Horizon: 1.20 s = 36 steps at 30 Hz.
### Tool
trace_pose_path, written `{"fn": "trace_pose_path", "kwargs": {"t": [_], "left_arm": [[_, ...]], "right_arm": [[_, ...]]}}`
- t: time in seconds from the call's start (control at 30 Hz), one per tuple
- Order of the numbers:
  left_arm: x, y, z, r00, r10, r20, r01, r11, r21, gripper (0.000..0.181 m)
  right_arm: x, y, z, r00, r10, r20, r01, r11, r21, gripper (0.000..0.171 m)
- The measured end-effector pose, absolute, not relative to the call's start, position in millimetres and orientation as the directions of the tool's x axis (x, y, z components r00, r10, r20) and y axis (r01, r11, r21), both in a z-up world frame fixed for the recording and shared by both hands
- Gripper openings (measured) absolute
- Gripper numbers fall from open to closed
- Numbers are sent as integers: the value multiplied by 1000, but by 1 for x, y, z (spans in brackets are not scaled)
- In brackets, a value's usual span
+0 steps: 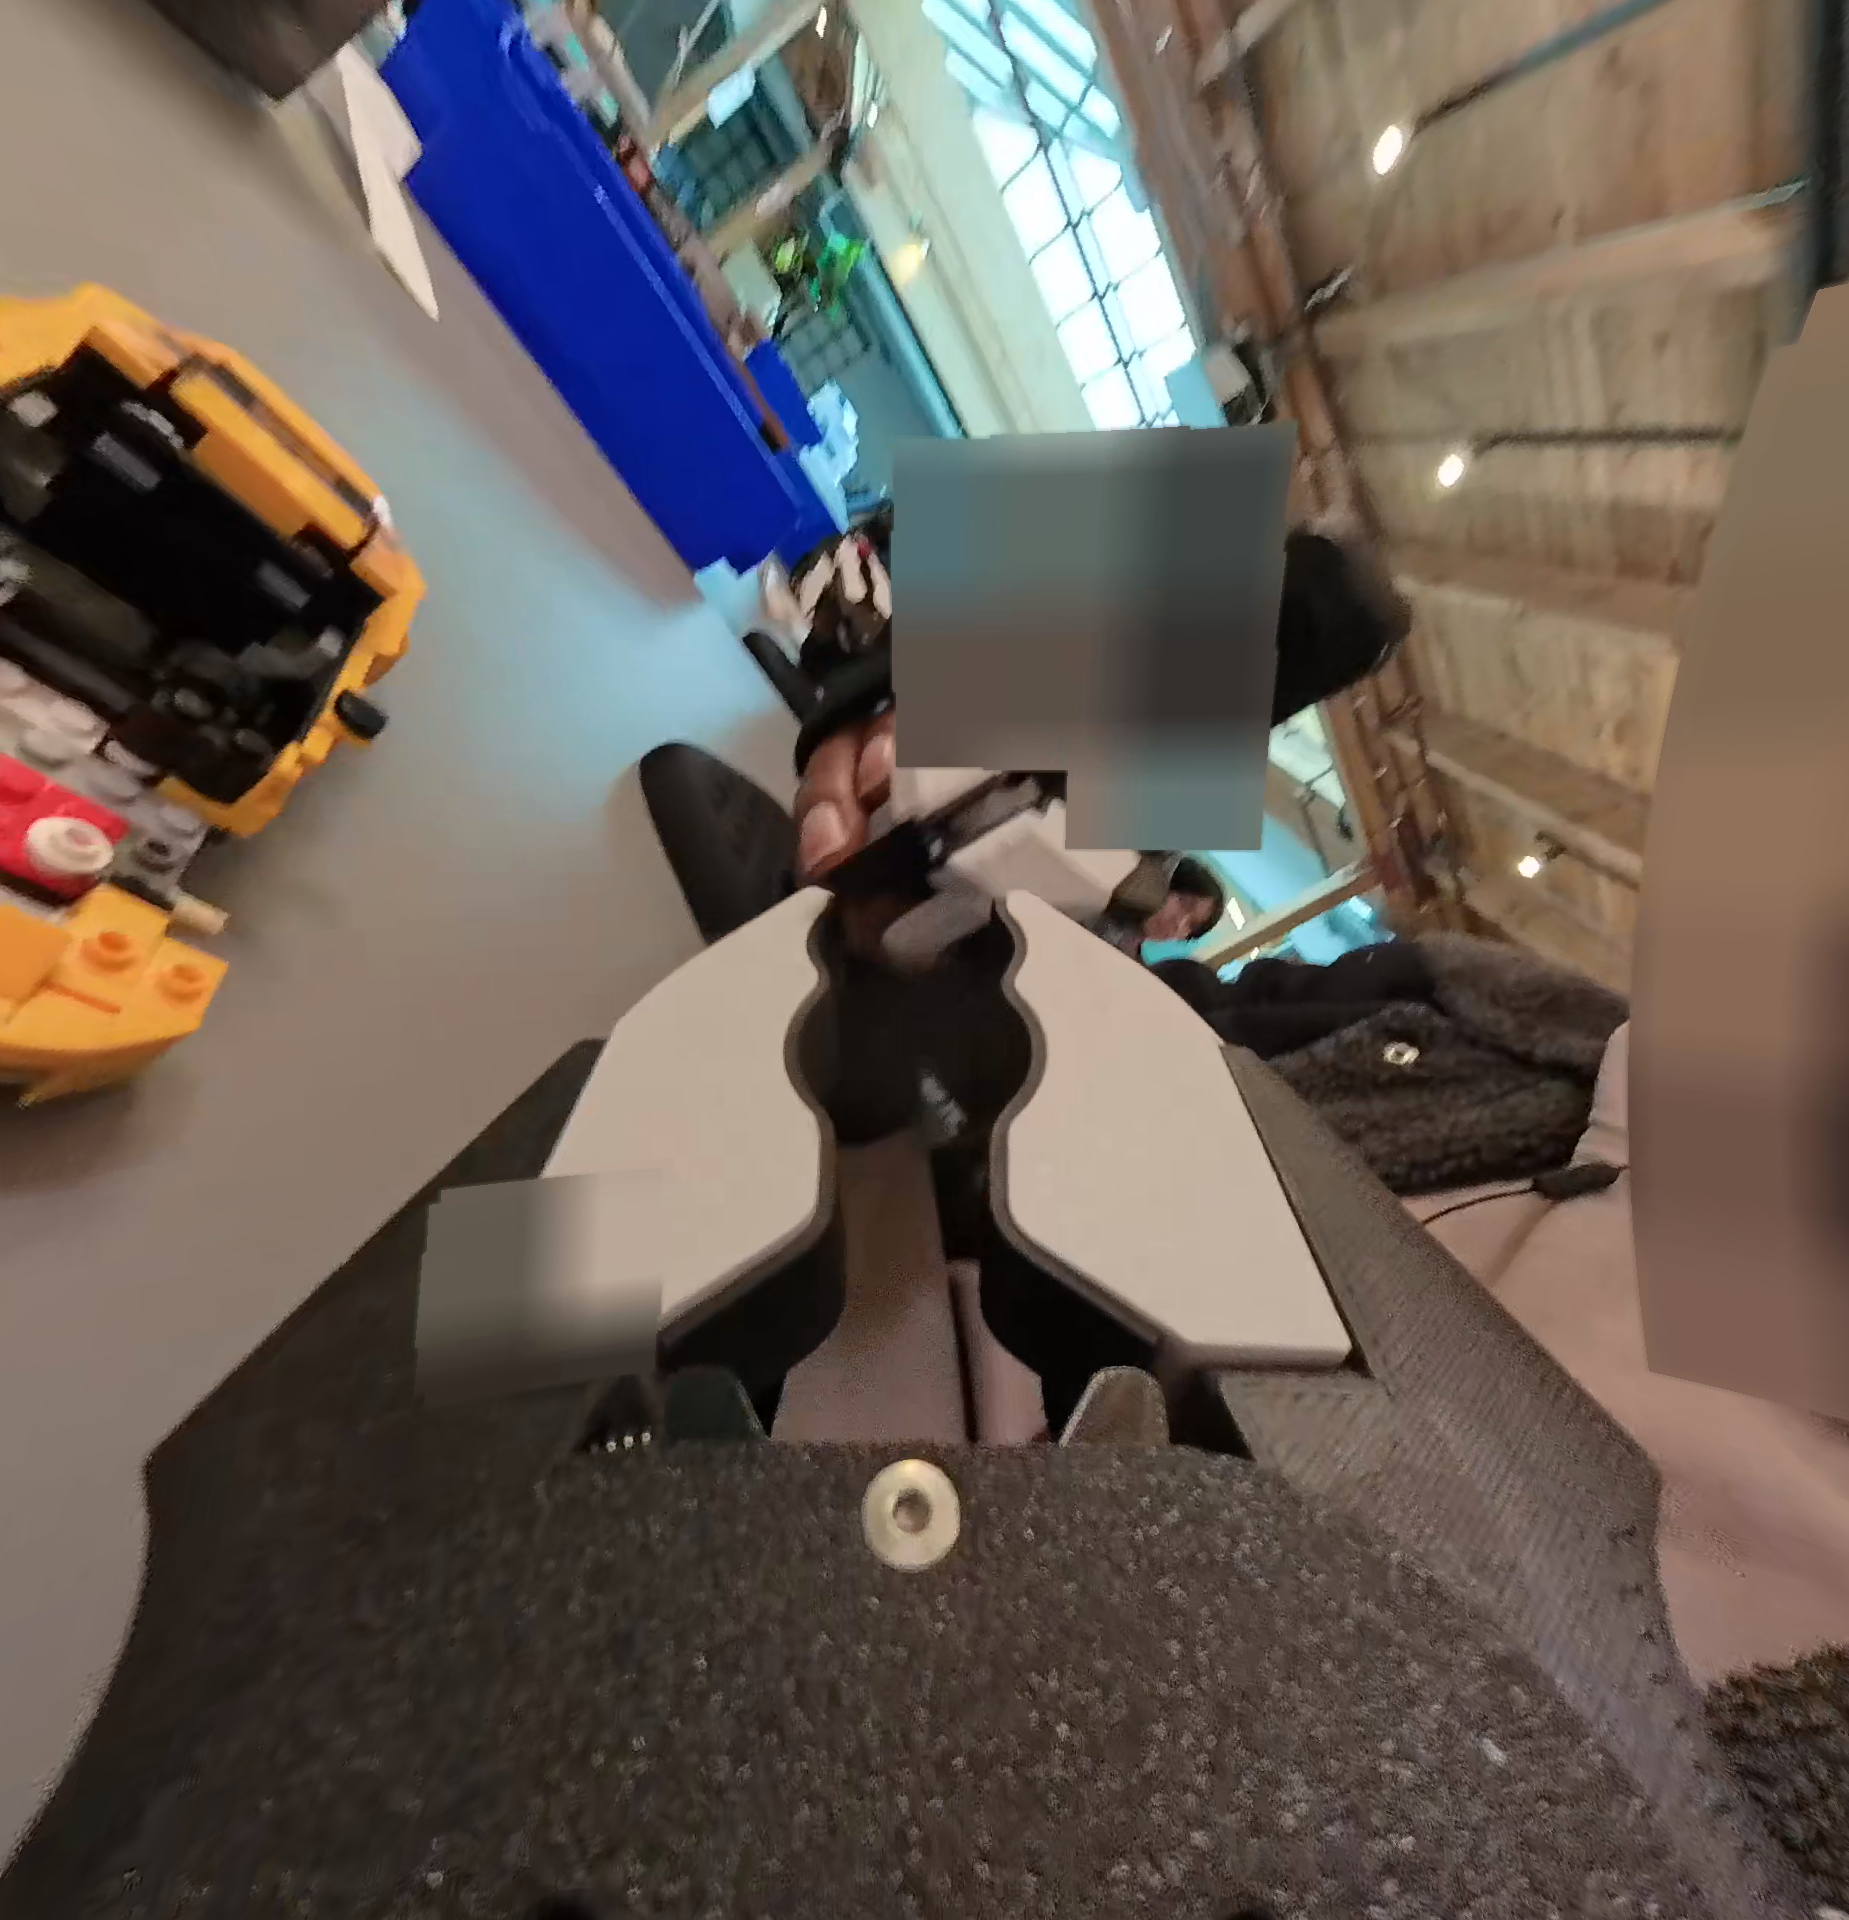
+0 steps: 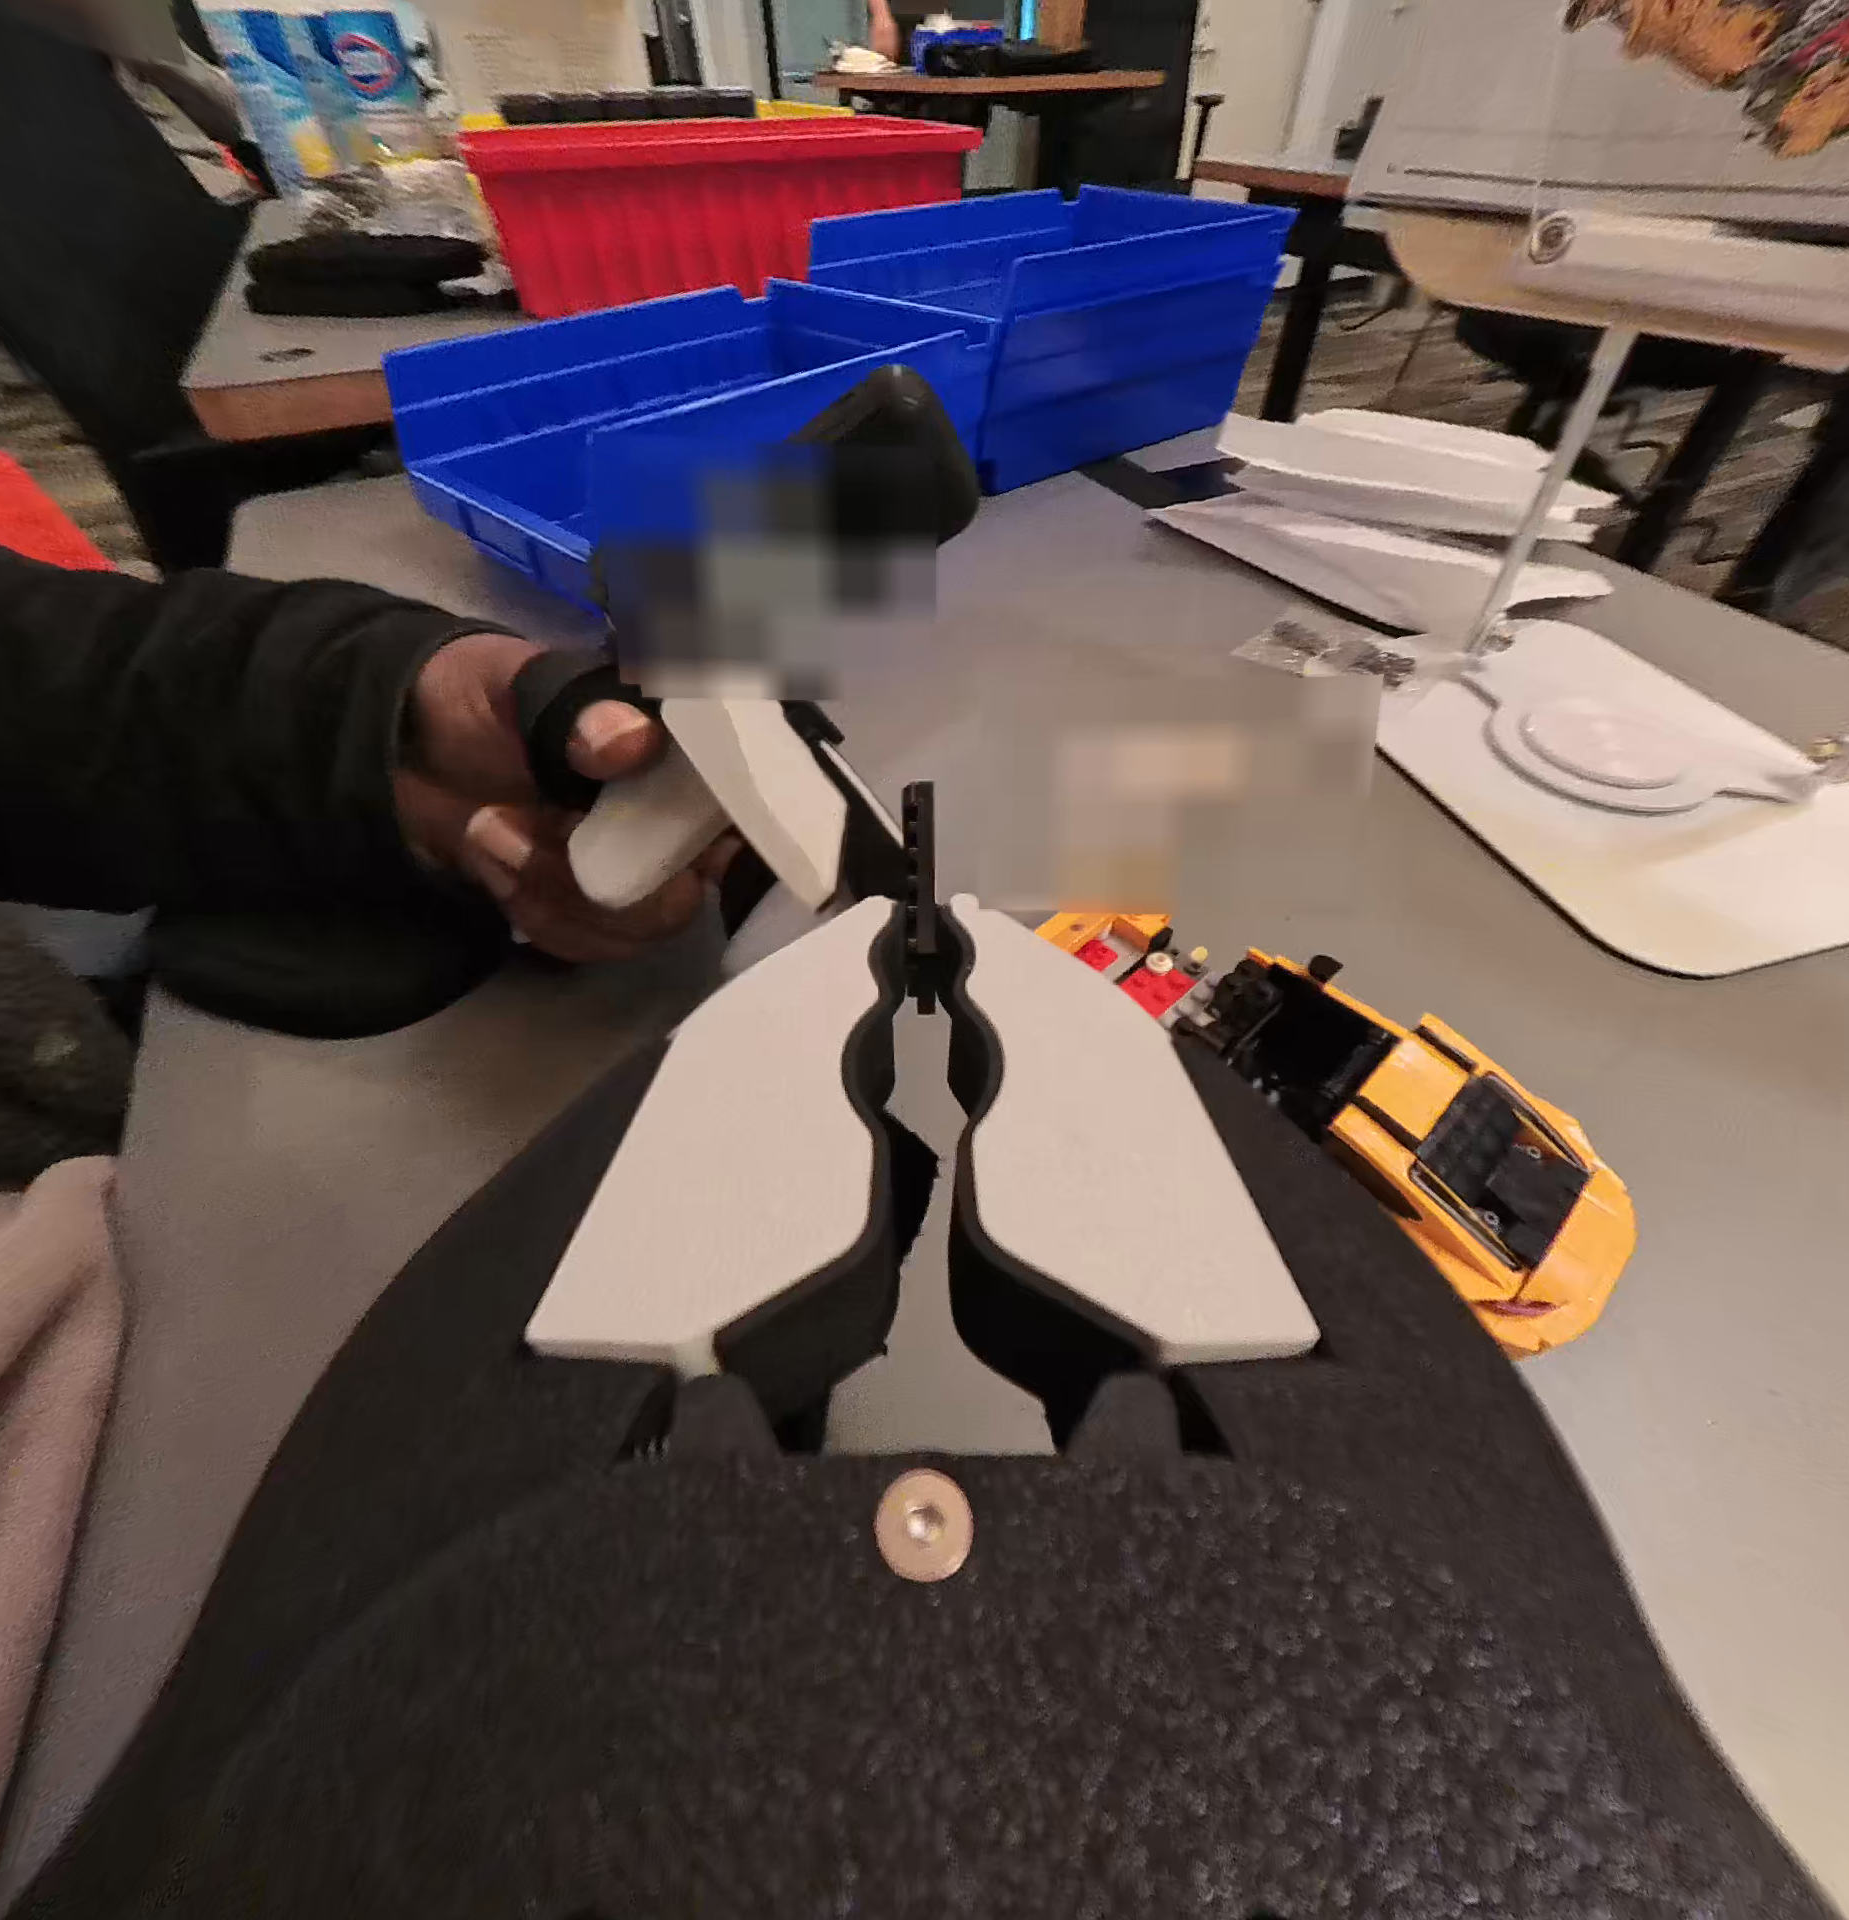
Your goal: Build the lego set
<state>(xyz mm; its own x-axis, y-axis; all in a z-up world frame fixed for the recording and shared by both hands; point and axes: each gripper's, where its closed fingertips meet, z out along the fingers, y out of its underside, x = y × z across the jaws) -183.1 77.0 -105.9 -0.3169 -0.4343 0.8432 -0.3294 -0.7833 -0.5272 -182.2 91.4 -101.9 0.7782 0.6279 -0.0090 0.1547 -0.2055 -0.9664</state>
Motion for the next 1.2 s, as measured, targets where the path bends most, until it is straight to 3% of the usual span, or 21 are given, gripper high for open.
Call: {"fn": "trace_pose_path", "kwargs": {"t": [0.23, 0.37, 0.47, 0.8, 1.0, 1.2], "left_arm": [[-180, 95, -99, -271, -449, 851, -189, -843, -504, 16], [-181, 96, -99, -238, -512, 826, -184, -811, -556, 16], [-182, 98, -96, -253, -489, 835, -158, -831, -534, 25], [-177, 93, -96, -268, -479, 836, -150, -837, -527, 16], [-178, 94, -102, -227, -597, 770, -184, -750, -636, 16], [-184, 97, -115, -151, -820, 553, -315, -490, -813, 16]], "right_arm": [[-196, 91, -107, 788, 582, 202, 308, -87, -947, 5], [-196, 93, -108, 800, 534, 275, 358, -58, -932, 5], [-190, 96, -103, 812, 481, 330, 388, -23, -921, 5], [-184, 99, -99, 840, 446, 310, 352, -11, -936, 5], [-185, 99, -107, 840, 466, 279, 337, -44, -940, 6], [-189, 97, -116, 822, 542, 174, 277, -115, -954, 13]]}}
